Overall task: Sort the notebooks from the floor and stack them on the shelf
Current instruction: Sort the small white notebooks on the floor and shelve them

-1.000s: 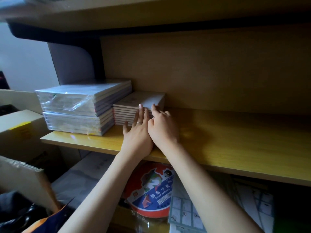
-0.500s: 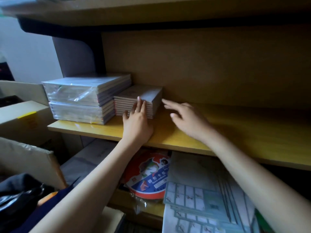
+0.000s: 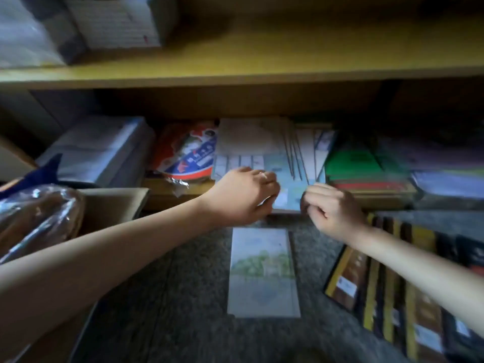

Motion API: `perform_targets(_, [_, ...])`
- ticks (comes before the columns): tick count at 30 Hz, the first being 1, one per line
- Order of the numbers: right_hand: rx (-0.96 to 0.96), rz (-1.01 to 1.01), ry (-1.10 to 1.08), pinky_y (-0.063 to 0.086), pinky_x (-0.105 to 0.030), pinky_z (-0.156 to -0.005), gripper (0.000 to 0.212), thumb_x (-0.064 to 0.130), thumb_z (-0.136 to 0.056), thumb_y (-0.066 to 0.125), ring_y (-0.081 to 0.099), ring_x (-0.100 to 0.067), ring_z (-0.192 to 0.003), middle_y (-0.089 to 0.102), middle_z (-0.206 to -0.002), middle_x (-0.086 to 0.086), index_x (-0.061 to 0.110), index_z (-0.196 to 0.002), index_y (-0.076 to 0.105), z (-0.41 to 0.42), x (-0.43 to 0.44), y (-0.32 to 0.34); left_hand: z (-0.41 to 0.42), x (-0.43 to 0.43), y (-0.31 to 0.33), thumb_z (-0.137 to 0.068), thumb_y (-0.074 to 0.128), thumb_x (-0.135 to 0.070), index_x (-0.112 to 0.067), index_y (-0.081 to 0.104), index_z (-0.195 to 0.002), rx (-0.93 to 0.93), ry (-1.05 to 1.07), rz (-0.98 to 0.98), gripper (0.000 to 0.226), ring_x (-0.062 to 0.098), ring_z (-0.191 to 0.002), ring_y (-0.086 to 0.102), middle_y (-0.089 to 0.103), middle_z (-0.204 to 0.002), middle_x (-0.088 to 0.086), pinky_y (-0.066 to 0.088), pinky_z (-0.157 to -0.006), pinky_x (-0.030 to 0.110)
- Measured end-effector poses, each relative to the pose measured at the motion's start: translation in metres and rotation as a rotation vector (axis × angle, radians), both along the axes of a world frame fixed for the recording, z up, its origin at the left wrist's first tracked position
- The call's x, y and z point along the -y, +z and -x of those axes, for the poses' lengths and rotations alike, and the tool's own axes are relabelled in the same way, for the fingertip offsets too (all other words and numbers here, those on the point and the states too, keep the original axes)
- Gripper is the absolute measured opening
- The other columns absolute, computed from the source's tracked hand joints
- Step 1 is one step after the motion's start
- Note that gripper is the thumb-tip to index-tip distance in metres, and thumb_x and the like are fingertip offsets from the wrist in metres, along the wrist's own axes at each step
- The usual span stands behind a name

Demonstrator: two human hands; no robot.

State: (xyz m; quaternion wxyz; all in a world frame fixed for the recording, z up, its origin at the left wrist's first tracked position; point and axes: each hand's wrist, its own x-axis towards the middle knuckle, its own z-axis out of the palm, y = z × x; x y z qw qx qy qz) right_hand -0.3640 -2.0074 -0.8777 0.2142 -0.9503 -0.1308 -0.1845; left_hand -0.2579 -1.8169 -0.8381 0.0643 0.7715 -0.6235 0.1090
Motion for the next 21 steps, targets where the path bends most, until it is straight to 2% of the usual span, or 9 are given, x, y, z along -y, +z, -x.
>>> perform_targets(5, [-0.596,-0.411,-0.314,0.045,-0.032,-0.083,0.029,-0.003,-0.084,0.049,0.06,-0.019,-0.097,0.057,-0.1,0.005,0.016,-0.102,0.061,0.032,-0.017,-0.094,0.027,-0.033,-0.112,-0.09,0.054,-0.025,-0.014,0.049,-0.126,-0.573,0.504,-0.493,0.037,0.024,-0.099,0.056,0.047,-0.129,0.007,0.044,-0.079,0.028])
perform_targets(7, [-0.86,-0.559,-0.429,0.043,-0.03,-0.087,0.038,0.001,-0.086,0.055,0.055,-0.025,-0.108,0.053,-0.112,-0.004,0.008,-0.123,0.051,0.034,-0.029,-0.114,0.037,-0.047,-0.135,-0.087,0.061,-0.015,-0.004,0.047,-0.127,-0.805,0.663,-0.468,0.044,0.021,-0.101,0.056,0.051,-0.12,0.007,0.044,-0.076,0.024])
perform_targets(8, [-0.948,-0.639,-0.482,0.042,-0.029,-0.089,0.044,0.002,-0.086,0.057,0.053,-0.027,-0.113,0.052,-0.118,-0.009,0.004,-0.128,0.046,0.034,-0.034,-0.123,0.043,-0.051,-0.14,-0.085,0.062,-0.006,0.002,0.051,-0.121,-0.946,0.715,-0.417,0.039,0.014,-0.089,0.06,0.054,-0.104,0.006,0.045,-0.071,0.023])
perform_targets(10, [-1.016,-0.721,-0.573,0.042,-0.031,-0.092,0.046,0.004,-0.085,0.059,0.053,-0.029,-0.113,0.054,-0.122,-0.016,0.0,-0.129,0.045,0.033,-0.039,-0.137,0.05,-0.06,-0.152,-0.08,0.061,0.011,0.009,0.058,-0.109,-1.214,0.776,-0.307,0.029,-0.003,-0.063,0.058,0.059,-0.085,0.008,0.053,-0.078,0.036])
perform_targets(12, [-1.015,-0.748,-0.631,0.045,-0.031,-0.088,0.042,0.007,-0.083,0.06,0.057,-0.028,-0.107,0.059,-0.118,-0.015,0.001,-0.124,0.052,0.03,-0.043,-0.144,0.053,-0.062,-0.156,-0.079,0.063,0.014,0.01,0.061,-0.108,-1.381,0.821,-0.233,0.029,0.01,-0.077,0.065,0.065,-0.102,0.016,0.05,-0.09,0.05])
perform_targets(13, [-1.013,-0.759,-0.652,0.046,-0.029,-0.083,0.04,0.009,-0.083,0.06,0.058,-0.027,-0.104,0.06,-0.117,-0.014,0.002,-0.122,0.056,0.029,-0.044,-0.147,0.052,-0.061,-0.161,-0.079,0.063,0.012,0.011,0.061,-0.109,-1.442,0.857,-0.191,0.03,0.023,-0.089,0.065,0.063,-0.111,0.021,0.05,-0.089,0.049])
perform_targets(15, [-1.015,-0.777,-0.676,0.043,-0.028,-0.074,0.035,0.011,-0.082,0.058,0.06,-0.026,-0.096,0.063,-0.113,-0.016,0.003,-0.116,0.06,0.027,-0.047,-0.149,0.056,-0.054,-0.16,-0.081,0.064,0.009,0.013,0.06,-0.111,-1.57,0.994,-0.092,0.03,0.03,-0.095,0.062,0.062,-0.113,0.02,0.052,-0.079,0.039])
perform_targets(19, [-1.028,-0.849,-0.676,0.041,-0.029,-0.068,0.032,0.012,-0.077,0.059,0.058,-0.025,-0.082,0.063,-0.09,-0.012,-0.003,-0.104,0.065,0.027,-0.048,-0.149,0.055,-0.044,-0.16,-0.081,0.068,-0.002,0.006,0.062,-0.101,-1.743,1.178,-0.034,0.023,0.026,-0.075,0.062,0.065,-0.089,0.016,0.051,-0.066,0.028])
perform_targets(21, [-1.029,-0.98,-0.686,0.045,-0.031,-0.068,0.024,0.006,-0.08,0.059,0.056,-0.022,-0.08,0.061,-0.089,-0.013,-0.003,-0.101,0.066,0.028,-0.044,-0.147,0.051,-0.043,-0.155,-0.083,0.066,-0.007,0.001,0.062,-0.105,-1.796,1.161,-0.062,0.024,0.021,-0.068,0.063,0.065,-0.087,0.014,0.05,-0.058,0.024])
